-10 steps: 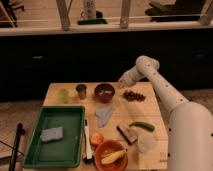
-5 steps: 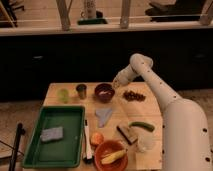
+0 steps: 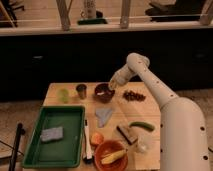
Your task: Place fork in purple bowl
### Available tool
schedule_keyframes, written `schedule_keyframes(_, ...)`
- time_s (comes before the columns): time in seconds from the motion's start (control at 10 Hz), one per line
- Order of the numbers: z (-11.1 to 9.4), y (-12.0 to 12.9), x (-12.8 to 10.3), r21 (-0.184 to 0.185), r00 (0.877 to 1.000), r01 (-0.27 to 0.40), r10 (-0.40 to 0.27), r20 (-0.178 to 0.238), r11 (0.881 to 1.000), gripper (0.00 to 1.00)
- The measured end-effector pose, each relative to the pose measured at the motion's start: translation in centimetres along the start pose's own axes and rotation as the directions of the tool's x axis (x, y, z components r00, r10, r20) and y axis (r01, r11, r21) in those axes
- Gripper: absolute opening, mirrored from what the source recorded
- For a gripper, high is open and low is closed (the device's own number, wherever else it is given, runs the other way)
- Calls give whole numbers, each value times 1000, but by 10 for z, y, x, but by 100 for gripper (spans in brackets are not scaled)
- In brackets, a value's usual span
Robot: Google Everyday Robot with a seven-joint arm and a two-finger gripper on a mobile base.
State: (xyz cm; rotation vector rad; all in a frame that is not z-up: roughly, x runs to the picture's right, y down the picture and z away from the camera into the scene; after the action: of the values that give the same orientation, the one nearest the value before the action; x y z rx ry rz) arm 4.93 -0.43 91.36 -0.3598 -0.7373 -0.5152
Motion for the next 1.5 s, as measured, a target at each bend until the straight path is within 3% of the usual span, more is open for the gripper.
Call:
schedule_keyframes(0.6, 6, -7, -8, -20, 999, 41, -41, 27, 999, 0)
schedule_keyframes(0.8, 6, -8, -6, -26, 999, 42, -41, 33, 999, 7)
schedule_keyframes(1.5, 5, -10, 2, -42, 998, 38, -36, 52, 998, 77)
